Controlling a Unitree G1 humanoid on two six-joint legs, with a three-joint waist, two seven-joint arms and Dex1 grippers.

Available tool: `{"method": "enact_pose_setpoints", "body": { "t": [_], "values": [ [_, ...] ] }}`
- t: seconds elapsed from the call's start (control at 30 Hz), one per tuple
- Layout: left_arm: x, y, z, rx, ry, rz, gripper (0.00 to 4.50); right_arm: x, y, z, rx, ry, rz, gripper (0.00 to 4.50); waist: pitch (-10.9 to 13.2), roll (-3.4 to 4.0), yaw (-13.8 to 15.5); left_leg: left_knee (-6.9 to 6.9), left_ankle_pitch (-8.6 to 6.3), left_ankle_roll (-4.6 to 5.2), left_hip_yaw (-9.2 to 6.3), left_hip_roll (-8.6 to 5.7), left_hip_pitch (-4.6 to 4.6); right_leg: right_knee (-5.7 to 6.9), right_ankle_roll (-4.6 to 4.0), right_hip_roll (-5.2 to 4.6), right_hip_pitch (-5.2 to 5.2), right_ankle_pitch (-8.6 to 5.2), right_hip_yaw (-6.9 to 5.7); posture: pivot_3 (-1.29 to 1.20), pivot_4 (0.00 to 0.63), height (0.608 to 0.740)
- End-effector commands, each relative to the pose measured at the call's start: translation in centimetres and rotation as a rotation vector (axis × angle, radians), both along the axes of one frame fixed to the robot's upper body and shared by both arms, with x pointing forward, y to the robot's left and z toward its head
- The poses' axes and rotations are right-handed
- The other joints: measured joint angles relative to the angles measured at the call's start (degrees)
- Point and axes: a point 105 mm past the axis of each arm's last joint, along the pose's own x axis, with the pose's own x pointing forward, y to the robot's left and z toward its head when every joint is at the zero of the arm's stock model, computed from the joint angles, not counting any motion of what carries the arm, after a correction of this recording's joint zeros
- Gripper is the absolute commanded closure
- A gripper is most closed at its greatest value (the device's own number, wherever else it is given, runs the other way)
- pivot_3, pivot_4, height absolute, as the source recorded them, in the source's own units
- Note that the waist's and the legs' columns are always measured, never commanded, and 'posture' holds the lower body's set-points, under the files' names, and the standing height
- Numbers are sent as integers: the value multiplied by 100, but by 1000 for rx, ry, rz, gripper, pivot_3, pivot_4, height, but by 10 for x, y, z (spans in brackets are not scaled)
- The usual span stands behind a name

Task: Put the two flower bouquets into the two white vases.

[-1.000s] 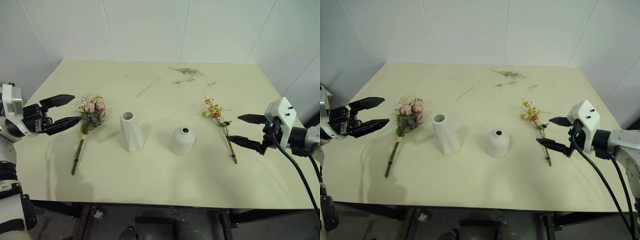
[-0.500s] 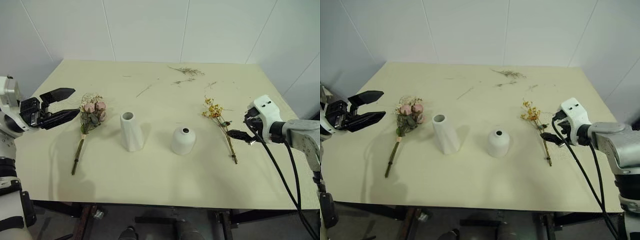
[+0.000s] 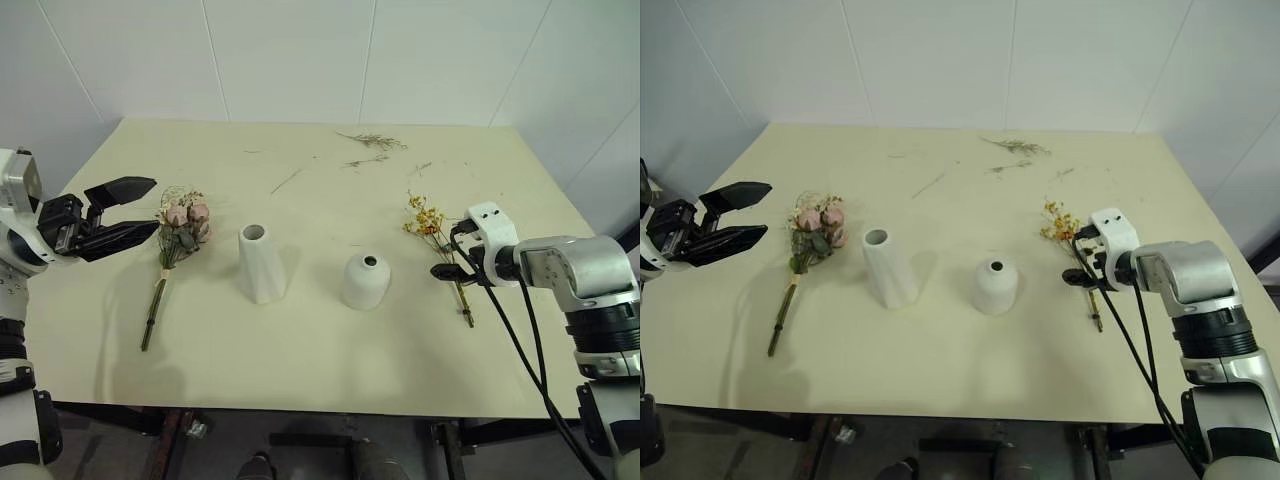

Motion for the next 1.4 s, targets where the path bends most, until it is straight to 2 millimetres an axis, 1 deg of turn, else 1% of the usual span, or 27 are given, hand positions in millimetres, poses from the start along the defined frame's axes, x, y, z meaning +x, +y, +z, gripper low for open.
{"method": "enact_pose_setpoints", "body": {
  "t": [0.03,0.3,0.4,0.43,0.47,0.5,0.7,0.73,0.8,0.87,0.9,0.93,0.97,1.0,1.03,1.07,1.1,1.2,1.3,1.33,1.4],
  "values": [
    [-21,1,12,64,-60,-98,27,9,-5,6,-39,-39,-36,0,0,0,-5,0,0,0,0,0,0,0,0,0,-1,0,0,0,150,740],
    [-22,2,10,75,-59,-93,27,15,-5,1,-25,-29,-57,0,0,0,1,-1,0,0,1,0,-1,0,0,0,-1,0,0,0,150,740],
    [-22,1,8,77,-60,-95,0,18,-11,-2,-28,-20,-92,563,0,0,0,-2,0,0,1,0,-1,-2,0,0,-1,0,0,0,150,740],
    [-22,1,8,76,-61,-95,0,17,-12,-3,-29,-11,-95,867,0,0,-4,-2,0,0,1,0,-1,-1,0,0,-1,0,0,0,150,740],
    [-22,0,8,75,-61,-97,0,16,-12,-4,-32,-4,-92,1270,0,0,-3,-2,0,0,1,0,-1,-1,0,0,-1,0,0,0,150,740],
    [-22,0,7,75,-62,-98,0,15,-12,-5,-34,0,-91,1548,0,0,-1,-2,0,0,1,0,-1,-1,0,0,-1,0,0,0,150,740],
    [-22,0,6,73,-63,-99,0,15,-11,0,-29,-17,-90,3545,0,0,0,-2,0,0,1,0,-1,-1,0,0,-1,0,0,0,150,740],
    [-21,0,7,73,-65,-100,0,15,-10,2,-31,-32,-91,3869,0,0,0,-2,0,0,1,0,-1,-1,0,0,-1,0,0,0,150,740],
    [-20,-1,7,74,-66,-102,0,19,-7,13,-25,-113,-84,4484,0,0,1,-2,0,0,1,0,-1,-1,0,0,-1,0,0,0,150,740],
    [-20,-1,8,75,-66,-101,0,23,-1,28,-8,-217,-73,4484,0,0,-9,-3,0,0,1,0,-1,-2,0,0,-1,0,0,0,150,740],
    [-19,-1,8,75,-66,-100,0,24,1,32,1,-246,-74,4484,0,0,-16,-3,0,0,1,0,-1,-1,0,0,-2,0,0,0,150,740],
    [-19,-1,9,76,-66,-100,0,26,6,43,5,-333,-51,4484,0,0,-20,-3,0,0,2,0,-1,-1,0,1,-2,0,1,0,150,740],
    [-18,-2,9,78,-67,-99,0,26,15,56,26,-432,-21,4484,0,0,-16,-4,0,0,1,0,-1,1,0,2,-3,0,1,0,150,740],
    [-17,-2,10,82,-67,-99,0,25,27,74,69,-563,30,4484,0,0,-15,-6,0,0,0,2,-1,0,0,3,-4,0,0,0,150,740],
    [-16,-3,10,85,-68,-98,0,22,35,86,100,-653,61,4484,0,0,-14,-6,0,0,0,2,-1,2,0,4,-4,0,0,0,150,740],
    [-15,-3,10,86,-68,-100,0,16,47,101,152,-771,123,4484,0,0,-15,-8,0,0,1,2,-1,1,0,4,-4,0,0,0,150,740],
    [-14,-4,11,85,-68,-101,0,10,57,110,183,-856,174,4484,0,0,-20,-8,0,0,1,2,0,1,0,4,-4,0,0,0,150,740],
    [-12,-6,11,85,-67,-106,0,-3,74,117,267,-972,239,4484,0,0,-11,-9,0,-1,0,2,-1,1,2,3,-3,1,-1,0,150,740],
    [-9,-8,12,87,-66,-110,0,-26,102,132,465,-1093,325,4484,-1,-2,-4,-10,-1,-1,-1,3,-1,2,2,3,-2,1,-2,0,150,740],
    [-8,-8,12,90,-65,-110,0,-32,109,136,517,-1114,348,4484,-1,-2,-4,-10,0,-1,-1,3,-1,7,2,3,-3,1,-1,0,150,740],
    [-7,-9,13,89,-65,-112,0,-38,119,137,550,-1118,374,4484,-1,-2,-9,-8,0,-3,-2,3,0,19,0,3,-5,0,-2,0,150,740]
  ]
}}
